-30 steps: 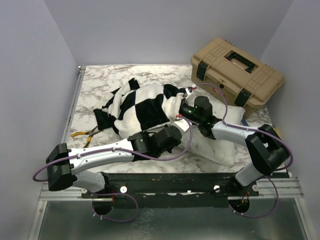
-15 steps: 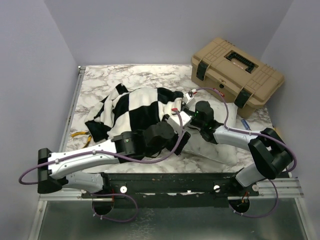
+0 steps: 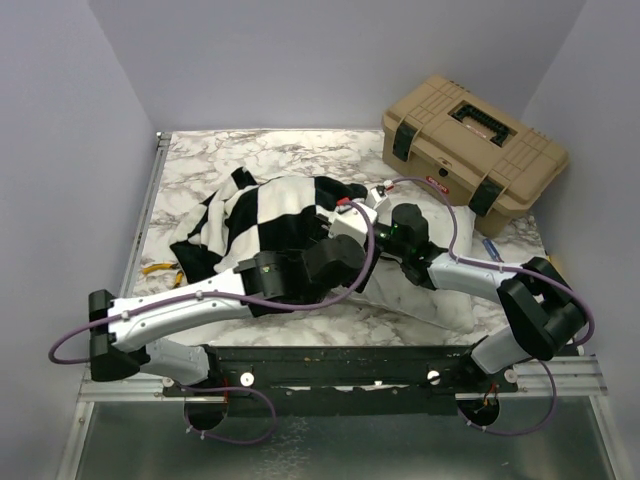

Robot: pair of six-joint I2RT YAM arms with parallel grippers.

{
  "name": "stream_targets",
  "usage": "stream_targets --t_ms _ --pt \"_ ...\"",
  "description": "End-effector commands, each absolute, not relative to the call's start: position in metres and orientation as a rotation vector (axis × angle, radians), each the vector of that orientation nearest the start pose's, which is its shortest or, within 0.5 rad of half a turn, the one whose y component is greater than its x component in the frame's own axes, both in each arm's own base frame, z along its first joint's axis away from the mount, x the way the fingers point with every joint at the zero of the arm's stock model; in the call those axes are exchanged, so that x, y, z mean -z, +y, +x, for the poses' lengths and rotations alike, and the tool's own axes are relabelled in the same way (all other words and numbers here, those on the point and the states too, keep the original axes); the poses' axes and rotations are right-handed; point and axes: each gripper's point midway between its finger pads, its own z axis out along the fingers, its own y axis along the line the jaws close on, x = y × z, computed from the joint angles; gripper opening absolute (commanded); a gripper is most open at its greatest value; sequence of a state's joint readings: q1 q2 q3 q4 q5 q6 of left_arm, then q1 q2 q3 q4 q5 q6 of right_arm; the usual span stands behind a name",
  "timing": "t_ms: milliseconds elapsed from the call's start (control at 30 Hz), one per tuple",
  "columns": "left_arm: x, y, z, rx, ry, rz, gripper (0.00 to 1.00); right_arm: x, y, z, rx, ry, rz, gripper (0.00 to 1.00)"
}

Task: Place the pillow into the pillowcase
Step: Stuff the pillow into the pillowcase.

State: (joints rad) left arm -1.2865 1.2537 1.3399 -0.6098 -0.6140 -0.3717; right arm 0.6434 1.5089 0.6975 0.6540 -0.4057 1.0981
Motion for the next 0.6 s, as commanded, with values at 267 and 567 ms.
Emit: stream_targets --t_ms 267,567 --pt "-0.207 -0.248 0.240 -0.197 2.075 0.515 0.52 -0.209 0.343 0.276 -1.621 1.962 0.091 0.00" --pt "-0.280 -0.295 0.221 0.237 2.025 0.500 0.00 -0.208 0.343 0.277 -1.616 1.970 0.103 0.00"
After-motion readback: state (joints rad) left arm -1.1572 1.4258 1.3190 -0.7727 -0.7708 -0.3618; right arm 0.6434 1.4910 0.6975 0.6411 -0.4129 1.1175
